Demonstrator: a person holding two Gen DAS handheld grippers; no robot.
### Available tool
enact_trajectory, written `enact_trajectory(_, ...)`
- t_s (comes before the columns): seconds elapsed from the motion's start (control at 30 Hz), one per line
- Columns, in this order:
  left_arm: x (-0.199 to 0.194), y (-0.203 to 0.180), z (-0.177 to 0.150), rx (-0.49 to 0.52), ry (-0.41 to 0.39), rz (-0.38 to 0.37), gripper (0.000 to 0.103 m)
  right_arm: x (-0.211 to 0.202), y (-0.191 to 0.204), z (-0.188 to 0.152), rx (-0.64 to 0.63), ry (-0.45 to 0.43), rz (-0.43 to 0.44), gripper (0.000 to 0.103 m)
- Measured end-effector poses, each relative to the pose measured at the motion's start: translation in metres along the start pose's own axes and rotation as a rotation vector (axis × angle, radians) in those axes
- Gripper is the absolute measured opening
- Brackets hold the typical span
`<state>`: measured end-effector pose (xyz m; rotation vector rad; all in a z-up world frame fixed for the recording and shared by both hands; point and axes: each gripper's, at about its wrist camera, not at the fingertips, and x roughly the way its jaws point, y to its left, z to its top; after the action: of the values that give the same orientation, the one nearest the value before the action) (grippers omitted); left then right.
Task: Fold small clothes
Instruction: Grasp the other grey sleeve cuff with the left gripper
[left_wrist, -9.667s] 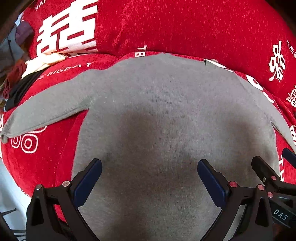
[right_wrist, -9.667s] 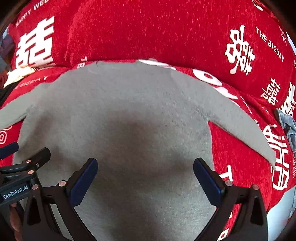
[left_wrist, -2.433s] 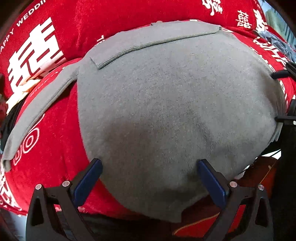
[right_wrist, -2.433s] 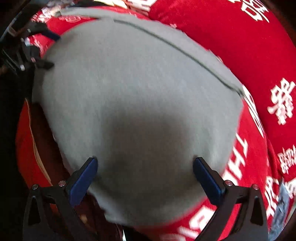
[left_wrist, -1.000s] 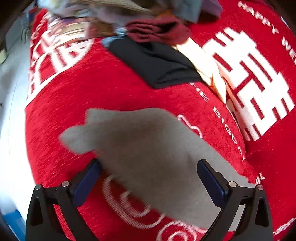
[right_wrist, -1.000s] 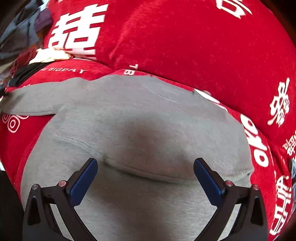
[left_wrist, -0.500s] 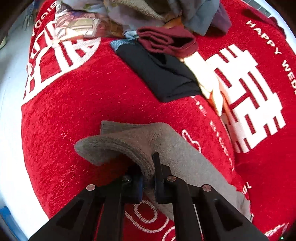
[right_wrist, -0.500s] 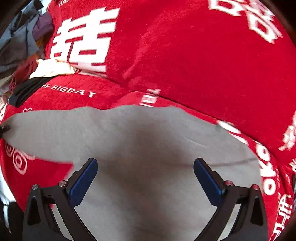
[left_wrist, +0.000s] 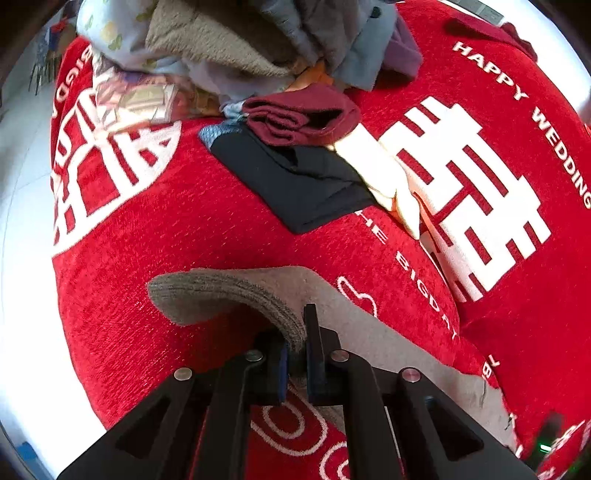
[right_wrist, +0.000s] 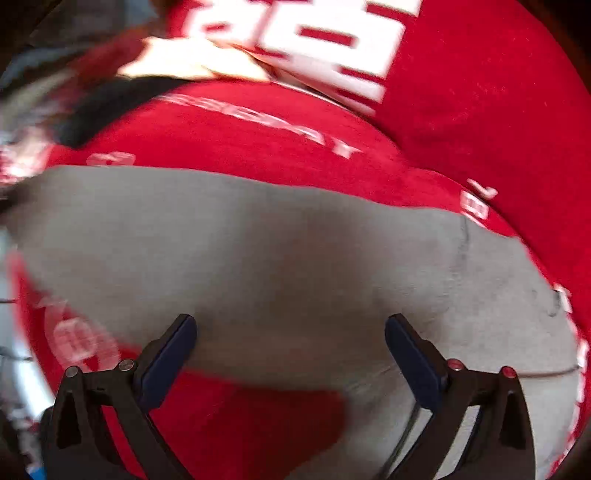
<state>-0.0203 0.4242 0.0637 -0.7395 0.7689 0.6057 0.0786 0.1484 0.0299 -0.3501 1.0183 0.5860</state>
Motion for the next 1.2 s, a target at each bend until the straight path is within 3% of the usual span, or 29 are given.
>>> enact_trajectory(0.13, -0.011, -0.034, -0.006, 0.084, -0.013, 0.006, 0.007, -0.045, -0.051, -0.029, 0.08, -0.063, -0.06, 0.101)
enact_trajectory(0.23, -0.017, -0.075, -0.018, 0.173, -0.015, -0.007, 0.007, -0.073, -0.105, -0.063, 0.15, -0.087, -0.174, 0.101)
enact_trajectory(0.4, -0.023, -0.17, -0.056, 0.34, 0.027, -0.04, 0.007, -0.113, -0.2, -0.133, 0.331, -0.085, -0.261, 0.101)
enact_trajectory(0.53, -0.051, -0.255, -0.104, 0.506, 0.022, -0.103, 0.007, -0.141, -0.247, -0.177, 0.414, -0.106, -0.314, 0.101)
enact_trajectory(0.67, -0.089, -0.336, -0.167, 0.689, -0.016, -0.206, 0.007, -0.163, -0.286, -0.212, 0.498, -0.146, -0.317, 0.101)
enact_trajectory(0.77, -0.093, -0.385, -0.216, 0.78, 0.023, -0.233, 0.007, -0.167, -0.31, -0.233, 0.551, -0.157, -0.31, 0.101)
enact_trajectory(1.0, -0.053, -0.457, -0.337, 0.976, 0.167, -0.197, 0.007, -0.159, -0.346, -0.271, 0.653, -0.148, -0.277, 0.101)
enact_trajectory(1.2, -0.022, -0.472, -0.393, 1.056, 0.223, -0.138, 0.007, -0.158, -0.359, -0.284, 0.687, -0.157, -0.251, 0.101)
